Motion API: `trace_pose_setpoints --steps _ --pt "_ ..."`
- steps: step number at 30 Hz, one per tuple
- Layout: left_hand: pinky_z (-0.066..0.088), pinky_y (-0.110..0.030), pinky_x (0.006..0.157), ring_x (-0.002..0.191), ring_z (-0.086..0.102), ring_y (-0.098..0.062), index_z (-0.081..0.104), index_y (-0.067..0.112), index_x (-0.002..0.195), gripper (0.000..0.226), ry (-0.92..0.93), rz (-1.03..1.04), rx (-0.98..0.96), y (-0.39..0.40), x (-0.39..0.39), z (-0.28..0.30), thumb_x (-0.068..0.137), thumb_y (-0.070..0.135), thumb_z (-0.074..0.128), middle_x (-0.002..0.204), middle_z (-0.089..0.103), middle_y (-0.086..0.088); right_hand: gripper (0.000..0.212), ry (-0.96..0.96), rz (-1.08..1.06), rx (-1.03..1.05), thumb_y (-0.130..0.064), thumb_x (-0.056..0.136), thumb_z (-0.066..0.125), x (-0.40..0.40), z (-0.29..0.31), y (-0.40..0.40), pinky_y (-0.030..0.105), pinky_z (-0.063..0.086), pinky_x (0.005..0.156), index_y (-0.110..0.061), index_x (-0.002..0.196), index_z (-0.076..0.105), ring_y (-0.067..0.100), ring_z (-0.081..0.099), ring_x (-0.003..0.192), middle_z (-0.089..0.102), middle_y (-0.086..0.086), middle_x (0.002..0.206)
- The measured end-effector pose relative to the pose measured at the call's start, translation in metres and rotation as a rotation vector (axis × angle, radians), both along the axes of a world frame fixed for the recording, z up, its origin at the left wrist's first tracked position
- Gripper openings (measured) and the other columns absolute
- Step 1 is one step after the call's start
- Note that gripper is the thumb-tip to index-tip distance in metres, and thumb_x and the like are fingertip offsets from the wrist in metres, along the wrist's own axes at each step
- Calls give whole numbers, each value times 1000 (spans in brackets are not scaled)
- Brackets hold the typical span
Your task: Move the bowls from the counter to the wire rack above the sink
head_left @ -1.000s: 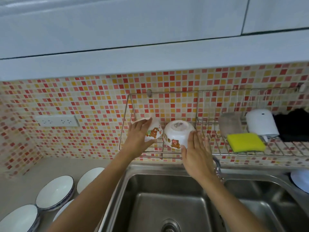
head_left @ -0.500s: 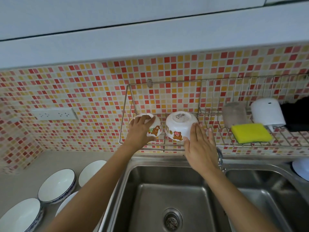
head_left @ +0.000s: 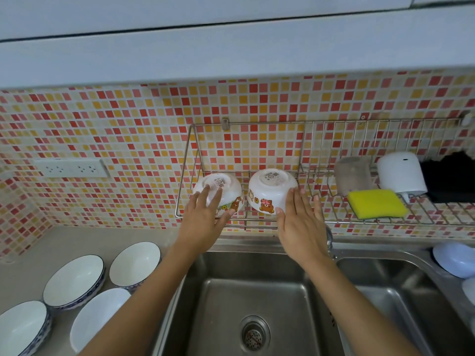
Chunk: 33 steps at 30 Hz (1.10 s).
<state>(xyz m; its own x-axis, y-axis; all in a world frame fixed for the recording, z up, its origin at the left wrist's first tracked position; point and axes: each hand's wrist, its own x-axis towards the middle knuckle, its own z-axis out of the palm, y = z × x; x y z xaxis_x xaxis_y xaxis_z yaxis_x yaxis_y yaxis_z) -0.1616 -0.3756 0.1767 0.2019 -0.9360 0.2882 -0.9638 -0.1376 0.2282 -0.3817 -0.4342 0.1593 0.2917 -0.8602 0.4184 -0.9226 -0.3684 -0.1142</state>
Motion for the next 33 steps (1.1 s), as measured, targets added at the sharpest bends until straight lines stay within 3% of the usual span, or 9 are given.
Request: trace_pose_setpoints --steps 2,4,8,14,18,21,26,30,33 --pt "9 -53 120 148 -2 -29 6 35 151 79 7 -20 55 2 0 -1 83 75 6 162 -1 -1 69 1 1 -1 -44 99 9 1 0 1 47 3 123 -2 151 27 25 23 148 31 15 157" --pt "9 -53 120 148 -8 -26 2 37 150 76 50 -45 86 -1 1 2 84 74 8 161 -7 3 70 5 -2 9 -44 99 8 1 0 1 47 3 123 -2 151 27 25 24 148 31 15 157" --pt "16 -53 117 148 -10 -23 3 37 151 71 94 -63 107 -9 2 6 89 66 24 161 -7 7 73 7 0 18 -44 97 3 1 1 1 48 5 123 -1 150 27 25 24 148 31 16 157" --pt "11 -52 119 147 -13 -24 -8 37 150 73 -8 -64 139 -20 10 -2 87 68 12 159 -18 6 76 28 -3 49 -46 94 -3 -1 3 3 48 3 123 -3 152 23 23 19 149 27 14 159" --pt "-1 -45 121 147 -14 -19 -11 33 150 72 -51 -62 9 -8 7 -11 89 67 4 160 -17 3 67 42 -21 84 -43 100 6 2 1 4 49 4 122 -5 153 22 23 18 150 26 13 160" --pt "-9 -41 120 147 -17 -18 -7 26 152 69 -94 -46 -107 19 12 -33 96 60 15 161 -13 0 65 -25 -28 39 -43 102 9 11 -8 19 51 7 122 -5 151 28 26 22 149 30 13 158" --pt "-13 -24 118 146 -15 -9 0 20 153 67 116 -68 -178 81 33 -60 98 53 19 160 -10 6 62 -326 146 55 -41 103 20 48 -43 80 44 7 122 -6 154 14 23 -3 151 4 8 164" --pt "-9 -29 118 148 -9 -14 5 20 152 64 299 177 -87 140 96 -96 98 50 22 161 -4 3 63 -392 324 254 -42 103 30 127 -82 139 41 9 123 -8 154 14 13 -6 149 -2 -1 161" --pt "1 -35 119 149 5 -23 21 12 151 59 376 344 -53 171 148 -120 100 40 34 161 13 -6 71 -352 423 430 -45 100 41 188 -102 166 37 7 123 -9 154 10 17 -5 150 -3 2 162"
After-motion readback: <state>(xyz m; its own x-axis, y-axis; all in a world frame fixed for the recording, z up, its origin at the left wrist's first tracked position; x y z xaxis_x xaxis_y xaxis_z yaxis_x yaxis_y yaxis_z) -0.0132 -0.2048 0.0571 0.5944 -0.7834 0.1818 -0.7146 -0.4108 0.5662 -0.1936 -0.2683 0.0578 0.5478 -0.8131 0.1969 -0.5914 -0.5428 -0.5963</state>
